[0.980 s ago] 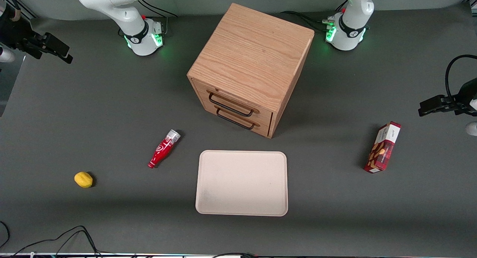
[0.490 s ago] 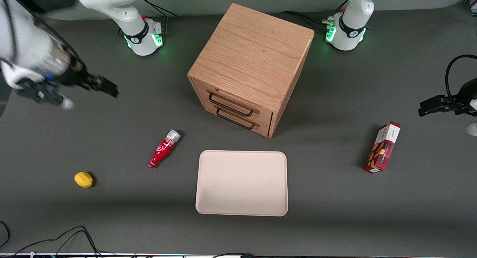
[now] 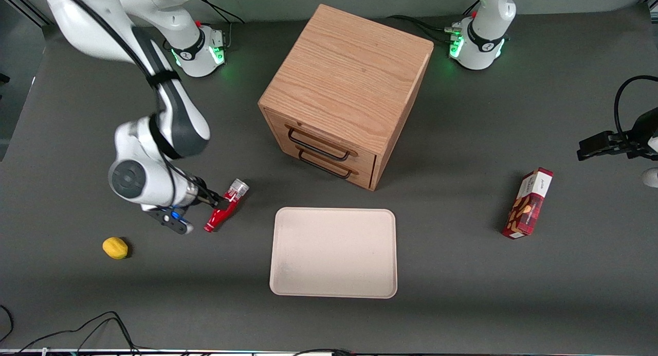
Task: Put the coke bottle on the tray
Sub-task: 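Close the right gripper around the bottle's body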
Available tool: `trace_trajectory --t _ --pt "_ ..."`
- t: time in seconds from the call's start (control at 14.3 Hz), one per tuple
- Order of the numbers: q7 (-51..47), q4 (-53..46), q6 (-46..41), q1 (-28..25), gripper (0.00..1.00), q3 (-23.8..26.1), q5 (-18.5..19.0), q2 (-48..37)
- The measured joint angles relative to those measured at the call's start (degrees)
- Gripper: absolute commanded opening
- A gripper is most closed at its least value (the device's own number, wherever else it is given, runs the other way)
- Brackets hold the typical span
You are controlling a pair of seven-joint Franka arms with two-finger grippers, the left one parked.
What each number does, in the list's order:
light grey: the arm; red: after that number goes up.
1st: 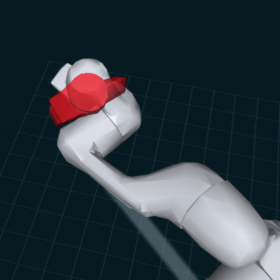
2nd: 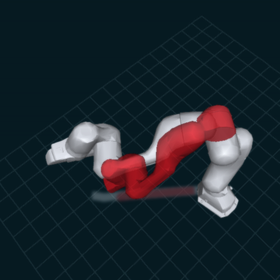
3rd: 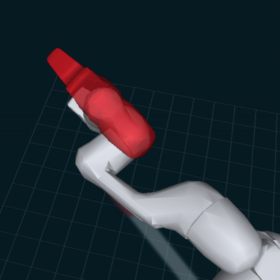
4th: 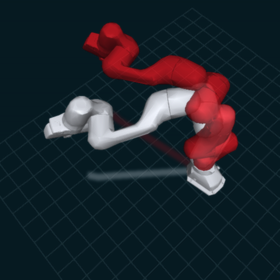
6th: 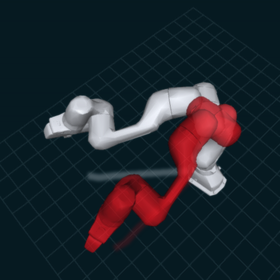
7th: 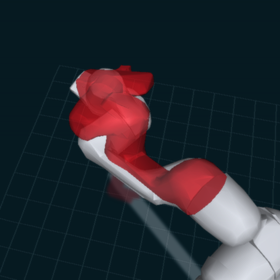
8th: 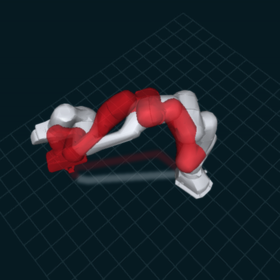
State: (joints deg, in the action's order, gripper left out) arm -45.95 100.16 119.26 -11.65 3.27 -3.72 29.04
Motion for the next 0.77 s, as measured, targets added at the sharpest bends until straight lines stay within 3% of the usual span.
trace_trajectory --t 0.63,0.7,0.77 --pt "-3.26 5.64 13.32 0.00 1.00 0.00 0.00 4.55" --pt "-3.28 6.52 13.80 0.00 0.88 0.00 0.00 4.55" --pt "-3.29 7.25 14.72 0.00 0.01 0.00 0.00 4.56"
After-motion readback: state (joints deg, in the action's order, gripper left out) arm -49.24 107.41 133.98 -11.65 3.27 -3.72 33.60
